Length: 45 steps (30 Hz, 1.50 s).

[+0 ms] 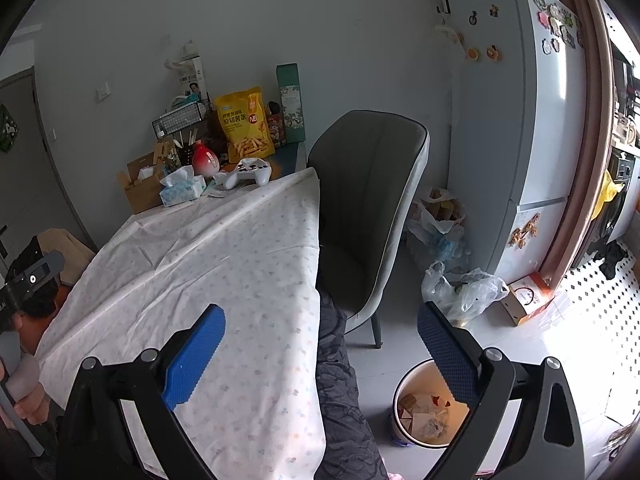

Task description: Collect trash

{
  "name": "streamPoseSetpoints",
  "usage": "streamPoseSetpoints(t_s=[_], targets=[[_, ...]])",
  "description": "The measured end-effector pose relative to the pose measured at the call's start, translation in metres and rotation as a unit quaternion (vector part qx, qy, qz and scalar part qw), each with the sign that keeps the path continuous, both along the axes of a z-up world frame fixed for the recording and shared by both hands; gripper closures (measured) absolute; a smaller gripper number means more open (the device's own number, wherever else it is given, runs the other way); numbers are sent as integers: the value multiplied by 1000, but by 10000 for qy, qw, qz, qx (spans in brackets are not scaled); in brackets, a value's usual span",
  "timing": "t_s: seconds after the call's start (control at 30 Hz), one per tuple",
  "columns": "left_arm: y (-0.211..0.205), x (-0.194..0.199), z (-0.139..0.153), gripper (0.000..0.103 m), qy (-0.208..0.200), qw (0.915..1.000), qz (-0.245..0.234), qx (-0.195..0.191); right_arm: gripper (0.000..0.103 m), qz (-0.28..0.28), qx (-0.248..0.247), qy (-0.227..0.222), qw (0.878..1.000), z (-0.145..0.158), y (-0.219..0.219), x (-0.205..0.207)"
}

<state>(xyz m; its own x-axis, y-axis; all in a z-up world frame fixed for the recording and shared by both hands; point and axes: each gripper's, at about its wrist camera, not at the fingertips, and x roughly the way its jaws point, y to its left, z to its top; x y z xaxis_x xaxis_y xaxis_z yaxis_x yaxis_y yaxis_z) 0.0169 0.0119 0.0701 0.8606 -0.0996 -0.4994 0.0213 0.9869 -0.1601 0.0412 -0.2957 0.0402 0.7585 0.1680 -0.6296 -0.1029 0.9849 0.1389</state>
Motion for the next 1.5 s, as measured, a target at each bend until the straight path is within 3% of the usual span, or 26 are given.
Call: streamPoseSetpoints(t_s=[1.5], targets=[[3, 4, -11, 6, 157, 9999, -28, 7, 8, 184, -17, 32, 9998, -8, 6, 0]])
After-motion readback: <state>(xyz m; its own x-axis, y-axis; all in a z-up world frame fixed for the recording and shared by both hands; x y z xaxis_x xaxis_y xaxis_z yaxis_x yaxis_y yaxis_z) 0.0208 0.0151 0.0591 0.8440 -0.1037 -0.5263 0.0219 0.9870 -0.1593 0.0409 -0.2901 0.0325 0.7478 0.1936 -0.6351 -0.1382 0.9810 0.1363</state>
